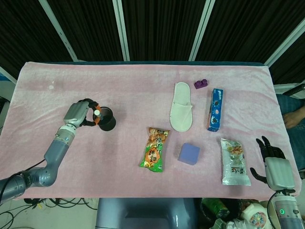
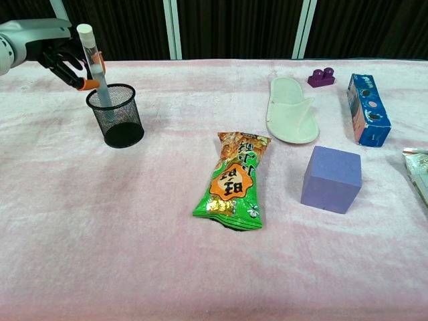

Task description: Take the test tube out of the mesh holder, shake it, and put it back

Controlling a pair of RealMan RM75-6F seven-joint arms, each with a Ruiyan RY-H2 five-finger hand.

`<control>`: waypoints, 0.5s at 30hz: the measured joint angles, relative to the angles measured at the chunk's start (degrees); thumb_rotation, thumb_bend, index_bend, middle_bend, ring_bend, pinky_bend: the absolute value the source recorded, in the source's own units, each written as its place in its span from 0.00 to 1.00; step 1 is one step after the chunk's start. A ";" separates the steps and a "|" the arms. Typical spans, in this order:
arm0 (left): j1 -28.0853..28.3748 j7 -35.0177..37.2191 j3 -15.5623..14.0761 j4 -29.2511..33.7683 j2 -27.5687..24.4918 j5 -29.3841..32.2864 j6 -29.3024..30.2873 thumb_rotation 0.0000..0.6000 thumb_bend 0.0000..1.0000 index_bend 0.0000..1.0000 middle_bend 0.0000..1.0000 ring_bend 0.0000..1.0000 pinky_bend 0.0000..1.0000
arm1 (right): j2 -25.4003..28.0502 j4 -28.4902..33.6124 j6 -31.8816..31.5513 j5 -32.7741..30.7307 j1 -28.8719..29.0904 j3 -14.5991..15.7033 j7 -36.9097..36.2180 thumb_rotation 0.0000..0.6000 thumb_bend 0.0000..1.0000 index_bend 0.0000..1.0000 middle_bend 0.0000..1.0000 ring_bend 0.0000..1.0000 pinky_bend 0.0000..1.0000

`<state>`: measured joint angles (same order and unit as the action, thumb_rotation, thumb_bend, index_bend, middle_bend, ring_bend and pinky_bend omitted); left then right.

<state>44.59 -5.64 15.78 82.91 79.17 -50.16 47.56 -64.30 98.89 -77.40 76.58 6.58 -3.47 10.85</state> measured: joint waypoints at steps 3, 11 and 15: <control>0.35 -0.85 -0.29 -0.02 -0.01 1.04 -0.44 1.00 0.41 0.61 0.54 0.15 0.18 | -0.01 0.03 -0.02 -0.04 -0.02 0.01 0.05 1.00 0.18 0.03 0.03 0.19 0.16; 1.60 -3.58 -0.88 -0.80 0.63 4.18 -0.83 1.00 0.41 0.60 0.52 0.15 0.17 | 0.07 0.18 0.03 -0.12 -0.02 0.04 0.12 1.00 0.18 0.03 0.03 0.19 0.16; 2.19 -4.34 -1.22 -1.44 1.54 5.02 -0.81 1.00 0.41 0.59 0.52 0.14 0.17 | 0.15 0.19 0.06 -0.15 0.00 0.01 0.05 1.00 0.18 0.03 0.03 0.19 0.16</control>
<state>46.78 -9.98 14.56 81.47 80.71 -45.14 46.75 -64.15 99.07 -77.34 76.43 6.58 -3.47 10.90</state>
